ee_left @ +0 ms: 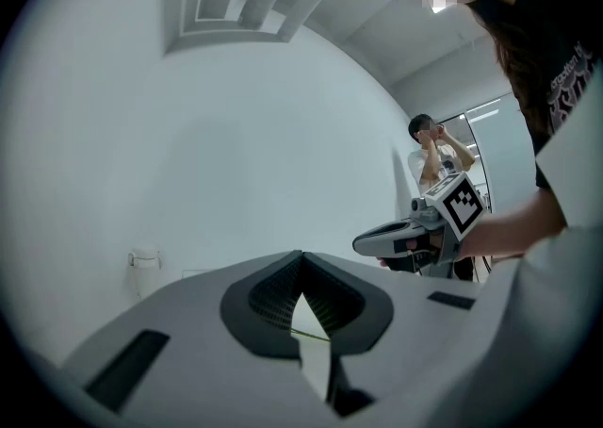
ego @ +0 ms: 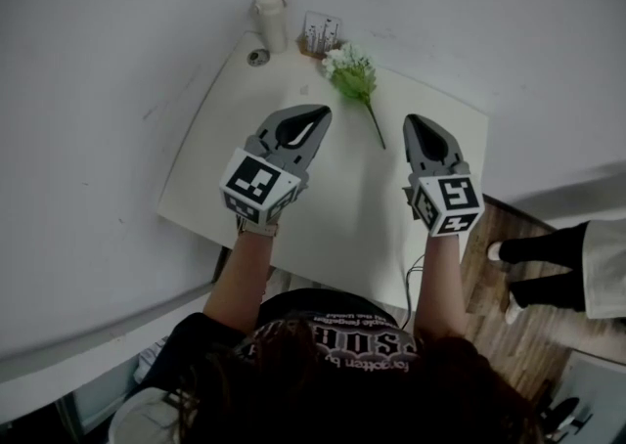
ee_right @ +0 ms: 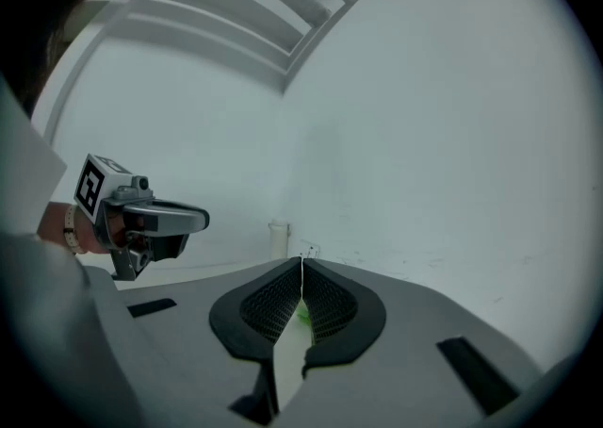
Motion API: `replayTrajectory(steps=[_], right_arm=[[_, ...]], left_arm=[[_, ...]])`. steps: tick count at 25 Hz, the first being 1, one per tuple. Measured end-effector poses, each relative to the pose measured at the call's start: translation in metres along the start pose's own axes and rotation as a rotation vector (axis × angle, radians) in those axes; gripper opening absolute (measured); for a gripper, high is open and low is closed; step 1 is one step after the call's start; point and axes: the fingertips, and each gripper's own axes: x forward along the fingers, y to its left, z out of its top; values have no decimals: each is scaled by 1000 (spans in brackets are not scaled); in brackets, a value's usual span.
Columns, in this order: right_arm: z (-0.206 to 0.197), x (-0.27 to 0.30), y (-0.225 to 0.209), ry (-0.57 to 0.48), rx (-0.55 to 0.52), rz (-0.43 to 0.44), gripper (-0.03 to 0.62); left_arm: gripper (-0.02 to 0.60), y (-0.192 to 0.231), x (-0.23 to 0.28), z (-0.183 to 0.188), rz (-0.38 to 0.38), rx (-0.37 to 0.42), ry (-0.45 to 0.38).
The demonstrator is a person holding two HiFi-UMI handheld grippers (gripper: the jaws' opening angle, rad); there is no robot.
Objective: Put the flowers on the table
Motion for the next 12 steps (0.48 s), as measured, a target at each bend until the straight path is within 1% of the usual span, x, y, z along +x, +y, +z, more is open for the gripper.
replayTrajectory(steps=[3,12], right_arm=[[9,-15,2,-42,31,14,32],[13,-71,14,-79,43,41,31]], left_arm=[[3,-12,-7,3,21,-1,-2],[3,-63,-33,9,52,1,2]])
